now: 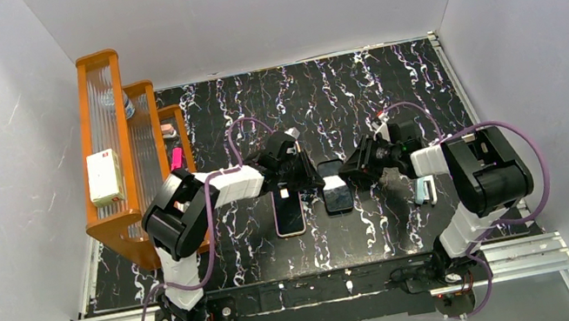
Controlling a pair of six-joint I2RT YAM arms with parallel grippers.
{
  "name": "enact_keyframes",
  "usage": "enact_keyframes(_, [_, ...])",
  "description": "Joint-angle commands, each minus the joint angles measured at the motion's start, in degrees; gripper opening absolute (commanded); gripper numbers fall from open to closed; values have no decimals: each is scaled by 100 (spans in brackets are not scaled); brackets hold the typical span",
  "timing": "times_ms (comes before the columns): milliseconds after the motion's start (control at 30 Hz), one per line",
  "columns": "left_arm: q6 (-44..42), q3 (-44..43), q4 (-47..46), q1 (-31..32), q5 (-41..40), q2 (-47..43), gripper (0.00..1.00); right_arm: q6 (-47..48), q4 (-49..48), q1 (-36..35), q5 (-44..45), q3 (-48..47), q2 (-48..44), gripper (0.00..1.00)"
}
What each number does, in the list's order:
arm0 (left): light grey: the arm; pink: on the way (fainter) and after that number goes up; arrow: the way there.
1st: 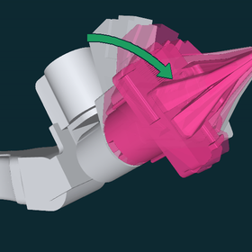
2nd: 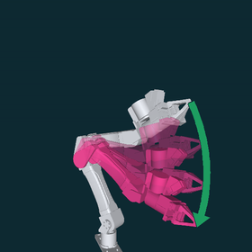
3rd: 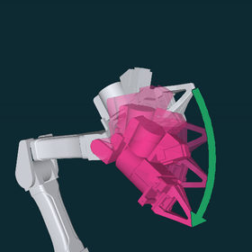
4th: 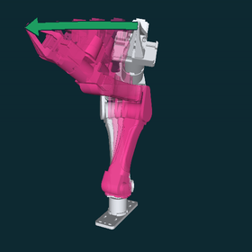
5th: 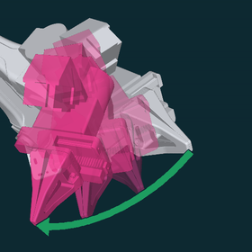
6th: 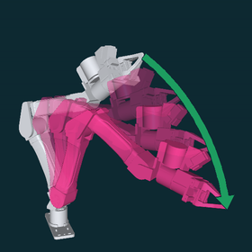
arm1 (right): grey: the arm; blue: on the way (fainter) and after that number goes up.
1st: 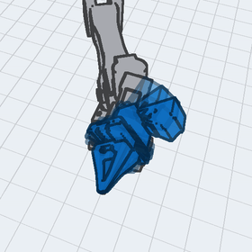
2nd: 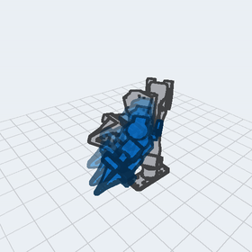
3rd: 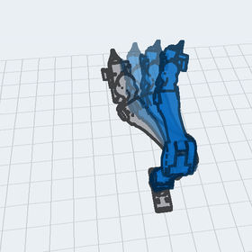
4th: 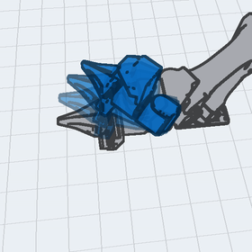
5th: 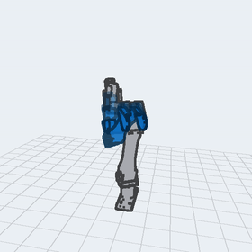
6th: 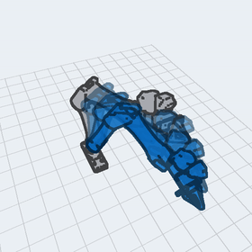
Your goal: Put the phone into the phone case
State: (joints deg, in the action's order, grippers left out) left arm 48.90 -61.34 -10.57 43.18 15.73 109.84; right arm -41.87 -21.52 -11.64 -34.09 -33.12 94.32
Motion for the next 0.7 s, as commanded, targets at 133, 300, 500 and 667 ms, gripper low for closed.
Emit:
enact_keyframes(133, [-268,334,178,276,-350,134,18,-938,-1254,-34,-1453,223,-158,43])
enact_keyframes(300, [-286,394,204,276,-364,38,19,-1155,-1592,-17,-1557,325,-177,45])
enact_keyframes(500, [-238,364,173,272,-281,40,20,-1352,-1966,-18,-1726,421,-5,46])
enact_keyframes(667, [-224,343,169,279,-264,49,20,-1150,-1586,-14,-1596,327,54,48])
